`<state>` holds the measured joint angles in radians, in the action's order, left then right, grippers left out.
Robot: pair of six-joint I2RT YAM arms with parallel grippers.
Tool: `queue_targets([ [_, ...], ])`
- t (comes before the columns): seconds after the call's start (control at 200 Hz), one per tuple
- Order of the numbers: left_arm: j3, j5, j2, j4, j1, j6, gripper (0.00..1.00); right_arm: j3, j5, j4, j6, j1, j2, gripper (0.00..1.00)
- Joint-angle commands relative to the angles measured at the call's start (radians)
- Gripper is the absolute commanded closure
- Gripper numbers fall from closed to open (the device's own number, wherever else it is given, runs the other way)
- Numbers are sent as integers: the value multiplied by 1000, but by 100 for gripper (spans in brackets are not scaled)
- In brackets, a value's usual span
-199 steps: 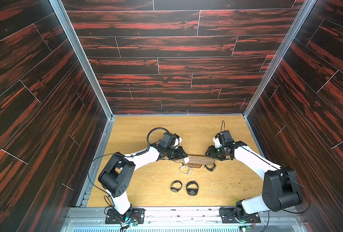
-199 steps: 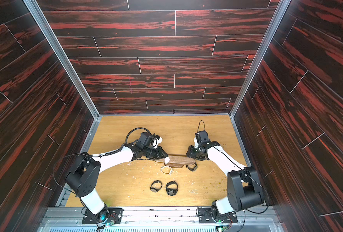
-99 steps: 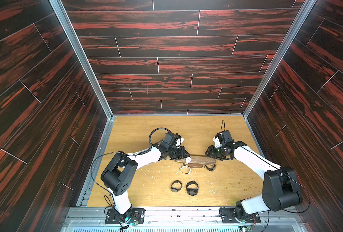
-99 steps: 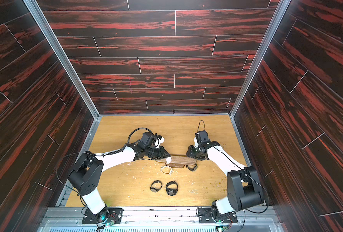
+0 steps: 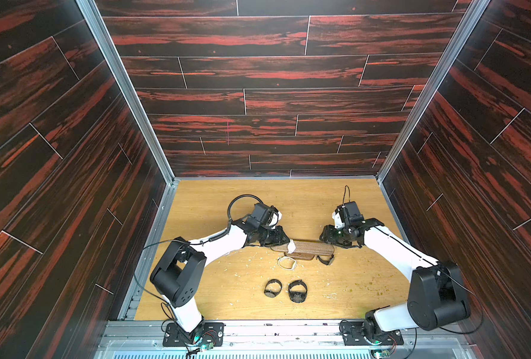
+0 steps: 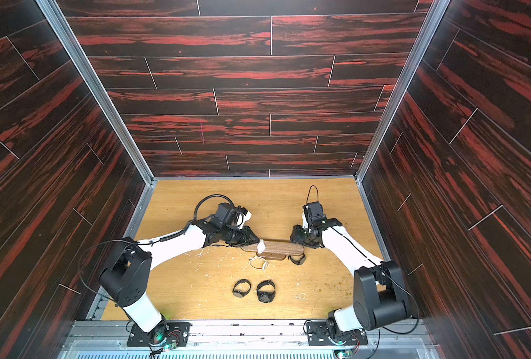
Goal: Place watch on stand
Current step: Adjust the watch on the stand.
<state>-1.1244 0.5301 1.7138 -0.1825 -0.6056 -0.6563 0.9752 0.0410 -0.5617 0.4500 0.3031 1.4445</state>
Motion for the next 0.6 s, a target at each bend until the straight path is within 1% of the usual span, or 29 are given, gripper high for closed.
queue_targets([
  [0.0,-15,-24,-69,-68,29,45,78,32,-32,-55,-14,3,-50,39],
  [0.075,-24,-26,-96,-88,40,55,78,27,-43,-74,-13,4,-74,39],
  [0.14,-37,-25,-111,-107,40,67,80,16,-56,-90,-8,10,-92,40],
  [0.23,-29,-1,-121,-91,29,53,86,5,-97,-122,-1,52,-112,45],
  [0.331,-12,21,-124,-59,4,30,91,14,-190,-171,5,172,-122,47],
  [0.411,-10,26,-121,-50,-25,23,92,25,-247,-202,11,289,-121,47],
  [0.516,8,42,-110,12,-51,-8,91,39,-285,-229,20,419,-106,47],
  [0.596,40,66,-92,97,-58,-56,91,42,-286,-234,37,483,-90,47],
])
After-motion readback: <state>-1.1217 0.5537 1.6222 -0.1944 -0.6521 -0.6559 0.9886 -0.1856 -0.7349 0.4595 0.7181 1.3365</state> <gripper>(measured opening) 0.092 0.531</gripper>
